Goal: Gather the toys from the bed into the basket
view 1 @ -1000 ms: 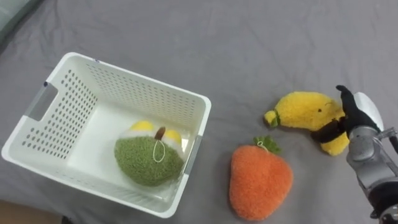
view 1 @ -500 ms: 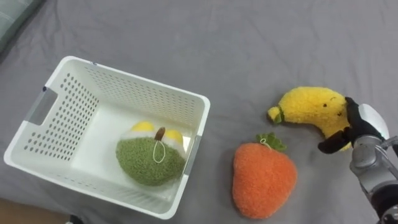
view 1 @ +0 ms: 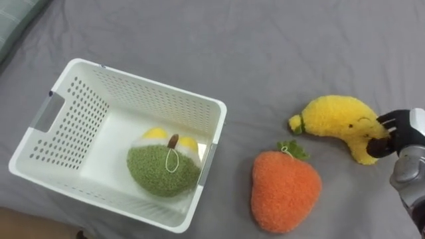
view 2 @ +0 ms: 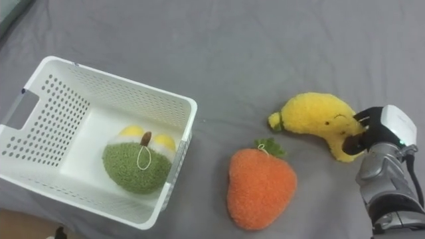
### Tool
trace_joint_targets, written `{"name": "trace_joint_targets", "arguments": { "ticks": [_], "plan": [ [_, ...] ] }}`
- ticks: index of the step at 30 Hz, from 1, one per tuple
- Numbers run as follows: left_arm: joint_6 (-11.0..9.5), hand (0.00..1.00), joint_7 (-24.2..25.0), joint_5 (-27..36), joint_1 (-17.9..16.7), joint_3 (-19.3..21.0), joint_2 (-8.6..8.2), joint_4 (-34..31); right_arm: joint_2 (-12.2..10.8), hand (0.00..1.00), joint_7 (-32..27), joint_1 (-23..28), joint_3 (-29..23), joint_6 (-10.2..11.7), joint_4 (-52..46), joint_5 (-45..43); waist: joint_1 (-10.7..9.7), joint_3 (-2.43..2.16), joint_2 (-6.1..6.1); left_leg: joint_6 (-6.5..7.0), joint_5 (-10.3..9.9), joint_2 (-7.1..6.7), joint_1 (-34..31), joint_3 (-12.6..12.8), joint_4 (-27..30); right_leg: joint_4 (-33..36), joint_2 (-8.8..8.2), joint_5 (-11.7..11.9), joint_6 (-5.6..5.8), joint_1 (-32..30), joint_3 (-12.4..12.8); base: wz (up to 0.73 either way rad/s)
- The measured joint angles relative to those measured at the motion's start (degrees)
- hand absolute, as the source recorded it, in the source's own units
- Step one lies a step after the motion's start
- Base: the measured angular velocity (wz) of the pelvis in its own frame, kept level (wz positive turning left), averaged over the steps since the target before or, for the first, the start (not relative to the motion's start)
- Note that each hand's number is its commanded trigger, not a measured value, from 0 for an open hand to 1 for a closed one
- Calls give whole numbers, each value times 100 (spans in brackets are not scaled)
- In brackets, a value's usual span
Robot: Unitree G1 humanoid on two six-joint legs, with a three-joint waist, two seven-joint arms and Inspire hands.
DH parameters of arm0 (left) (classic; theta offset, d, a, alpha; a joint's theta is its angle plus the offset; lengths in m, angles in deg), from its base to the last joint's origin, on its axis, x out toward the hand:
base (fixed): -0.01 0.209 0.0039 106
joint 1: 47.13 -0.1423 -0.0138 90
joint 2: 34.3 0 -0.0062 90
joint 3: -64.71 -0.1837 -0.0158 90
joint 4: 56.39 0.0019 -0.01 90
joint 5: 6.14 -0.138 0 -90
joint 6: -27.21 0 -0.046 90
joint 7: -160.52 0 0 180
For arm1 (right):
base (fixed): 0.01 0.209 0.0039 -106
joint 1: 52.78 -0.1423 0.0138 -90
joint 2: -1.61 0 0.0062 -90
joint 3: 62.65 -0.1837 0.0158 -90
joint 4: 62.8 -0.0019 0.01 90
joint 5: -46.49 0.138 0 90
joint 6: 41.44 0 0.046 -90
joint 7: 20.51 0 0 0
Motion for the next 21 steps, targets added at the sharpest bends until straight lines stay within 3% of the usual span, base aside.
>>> {"name": "trace_joint_targets", "arguments": {
  "ticks": [10,21],
  "plan": [
    [-10,0,11,57,58,-100,46,48,2,100,13,-6,102,33,203,7,-28,-9,21,0,0,-3,-13,-46,8,1,-9,0,0,2,-25,0],
    [-113,0,15,51,71,-99,102,66,112,100,-65,-5,114,155,224,163,26,-39,142,-2,6,-3,-27,-70,20,4,-29,0,-1,-1,-15,0]
  ]
}}
